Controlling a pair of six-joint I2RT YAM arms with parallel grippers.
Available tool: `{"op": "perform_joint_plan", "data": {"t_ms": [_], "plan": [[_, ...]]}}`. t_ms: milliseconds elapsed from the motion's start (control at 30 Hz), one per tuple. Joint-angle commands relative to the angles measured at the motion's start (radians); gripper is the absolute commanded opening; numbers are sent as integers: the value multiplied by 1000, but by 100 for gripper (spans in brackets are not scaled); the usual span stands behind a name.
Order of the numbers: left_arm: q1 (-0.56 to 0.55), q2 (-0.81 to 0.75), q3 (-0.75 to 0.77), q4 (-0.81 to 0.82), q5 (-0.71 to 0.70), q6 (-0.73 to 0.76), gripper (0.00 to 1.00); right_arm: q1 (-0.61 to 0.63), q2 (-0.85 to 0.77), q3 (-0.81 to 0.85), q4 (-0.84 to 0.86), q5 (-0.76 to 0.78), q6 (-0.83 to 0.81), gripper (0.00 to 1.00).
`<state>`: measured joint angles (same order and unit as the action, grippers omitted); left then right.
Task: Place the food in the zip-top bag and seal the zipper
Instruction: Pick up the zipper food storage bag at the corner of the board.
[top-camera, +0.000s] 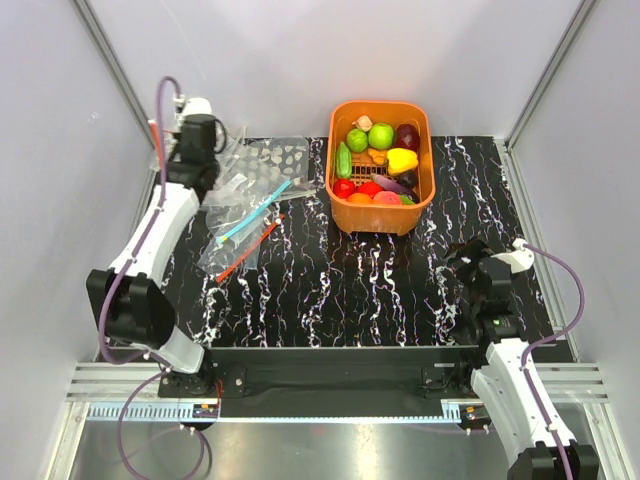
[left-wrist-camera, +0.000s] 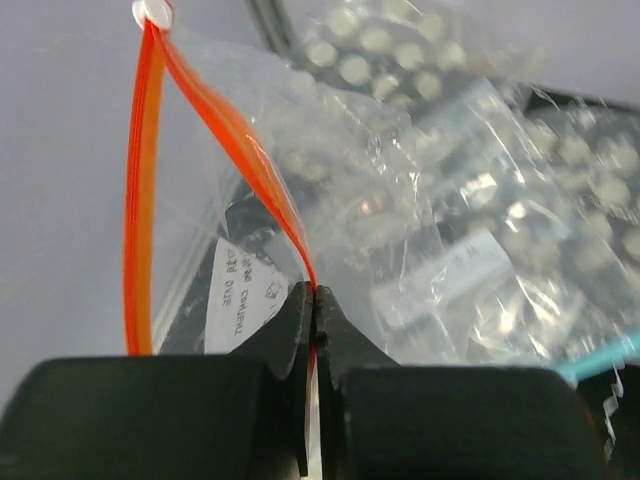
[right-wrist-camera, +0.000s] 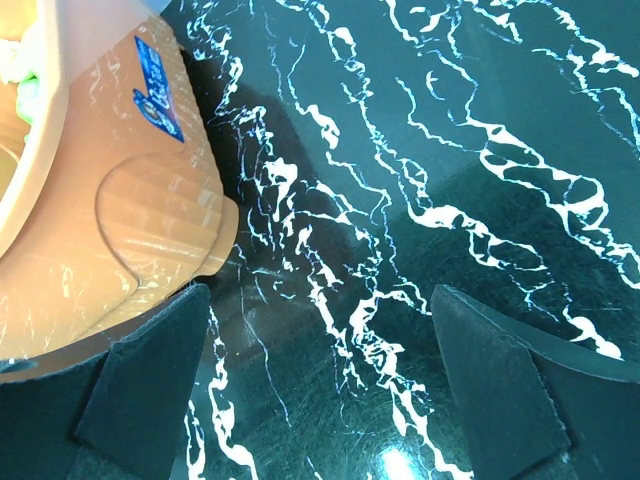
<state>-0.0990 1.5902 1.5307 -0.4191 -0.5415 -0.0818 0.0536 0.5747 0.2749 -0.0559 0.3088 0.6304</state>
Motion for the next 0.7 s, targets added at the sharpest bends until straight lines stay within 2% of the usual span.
{"op": "perform_joint_plan", "data": {"t_ms": [0, 200, 300, 367, 500, 600, 667], "plan": [[-147, -107, -75, -20, -132, 66, 0, 5, 2, 17, 47, -19, -18, 100], [-396, -170, -217, 14, -265, 97, 1, 5, -7, 12, 45, -43, -29, 100], [-464, -254, -305, 65, -270, 93, 1, 5, -9, 7, 77, -62, -38, 100], [-472, -338, -357, 75, -173, 94, 1, 3, -6, 7, 80, -77, -46, 100], [-508, -440, -409, 28, -150, 106, 2, 5, 10, 15, 88, -131, -76, 99], [-539, -509, -452, 10, -138, 120, 2, 3, 11, 14, 139, -266, -121, 90], [-553, -553, -475, 9, -111, 114, 2, 5, 13, 14, 157, -354, -130, 88]]}}
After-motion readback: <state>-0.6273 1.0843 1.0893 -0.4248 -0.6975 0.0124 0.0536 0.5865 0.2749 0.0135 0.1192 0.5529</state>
